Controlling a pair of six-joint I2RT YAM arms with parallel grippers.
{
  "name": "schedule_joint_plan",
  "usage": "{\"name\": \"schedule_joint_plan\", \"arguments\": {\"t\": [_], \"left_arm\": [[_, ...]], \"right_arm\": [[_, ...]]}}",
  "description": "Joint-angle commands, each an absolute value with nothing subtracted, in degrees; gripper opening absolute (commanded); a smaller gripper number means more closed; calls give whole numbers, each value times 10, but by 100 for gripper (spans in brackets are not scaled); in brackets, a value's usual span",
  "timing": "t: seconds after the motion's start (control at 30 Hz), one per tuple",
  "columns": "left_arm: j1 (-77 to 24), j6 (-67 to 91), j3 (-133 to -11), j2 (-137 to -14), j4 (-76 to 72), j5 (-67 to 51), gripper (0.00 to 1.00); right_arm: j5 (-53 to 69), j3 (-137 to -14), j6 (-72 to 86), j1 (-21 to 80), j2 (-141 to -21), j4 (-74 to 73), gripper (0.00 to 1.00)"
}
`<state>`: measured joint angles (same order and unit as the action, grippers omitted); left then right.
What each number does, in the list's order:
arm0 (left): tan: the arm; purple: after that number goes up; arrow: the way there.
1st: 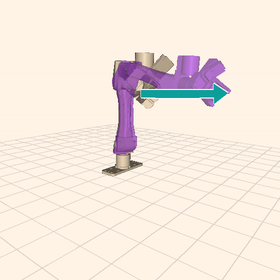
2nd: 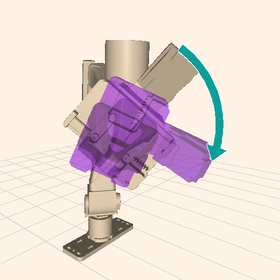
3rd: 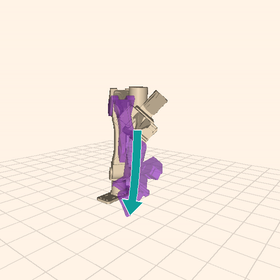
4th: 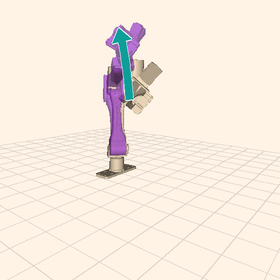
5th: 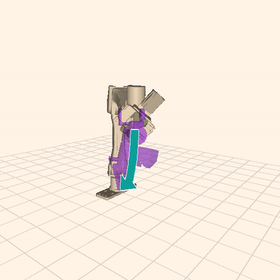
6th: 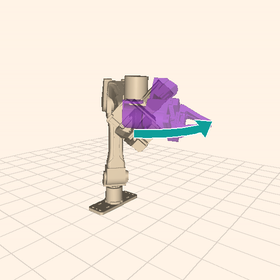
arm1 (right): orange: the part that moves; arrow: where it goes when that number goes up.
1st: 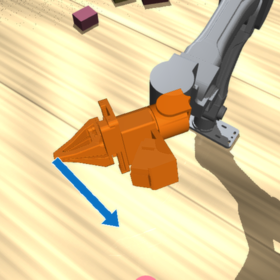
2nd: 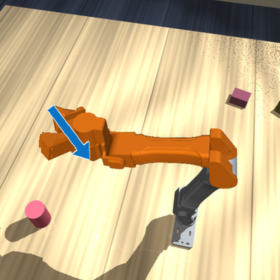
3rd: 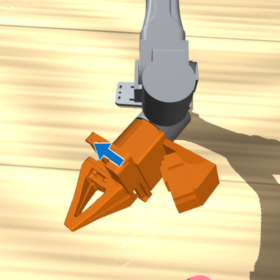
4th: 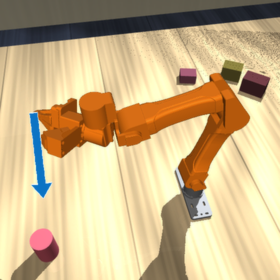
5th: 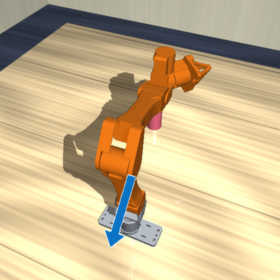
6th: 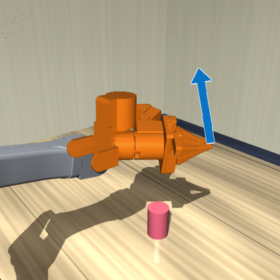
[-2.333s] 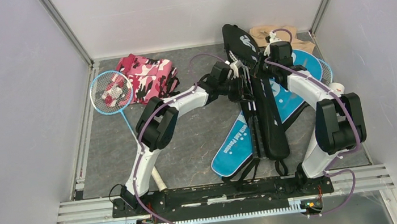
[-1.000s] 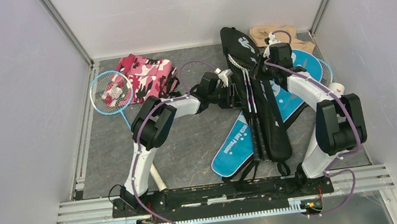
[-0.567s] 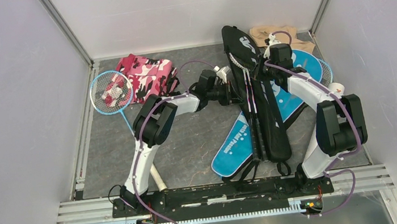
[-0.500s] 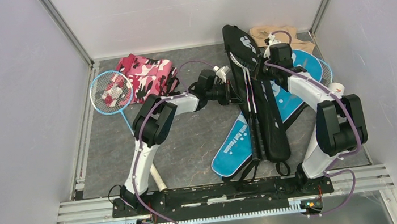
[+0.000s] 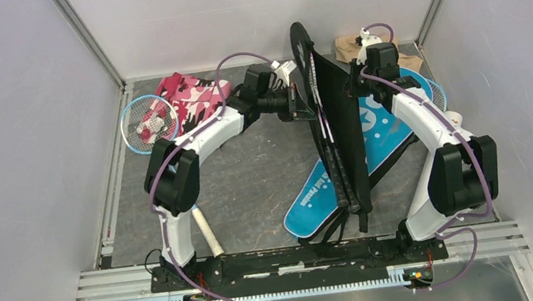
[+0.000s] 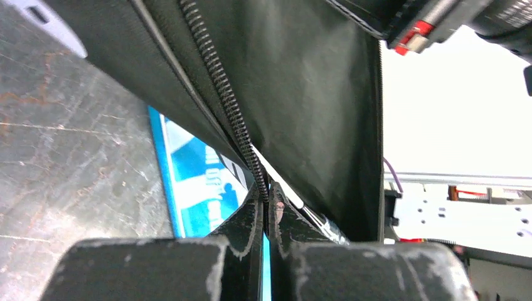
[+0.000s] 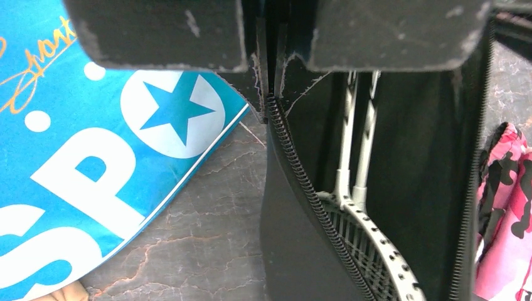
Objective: Pack up the badminton gear
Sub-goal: Adjust the racket in the racket bag.
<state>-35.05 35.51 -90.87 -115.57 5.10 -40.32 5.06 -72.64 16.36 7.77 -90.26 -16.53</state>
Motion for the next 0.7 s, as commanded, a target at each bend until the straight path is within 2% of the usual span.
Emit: {"name": "schedule_joint_plan", "arguments": {"t": [0.0,0.17,0.33,0.67], "left_arm": [[-347,336,-927,-1112,109,-458,2],[-330,314,-911,-1077,140,-431,2],[-325,244,-901,-1029,190,-342,2],[-325,178,-902,-962,221,-274,2]], "right_arm": [[48,-745,137,76,-884,-169,0],[89,-721,129,77,-881,-159,0],[155,-720,92,84,-903,-171,0],[105,-690,-3,130,-900,-173,0]]}}
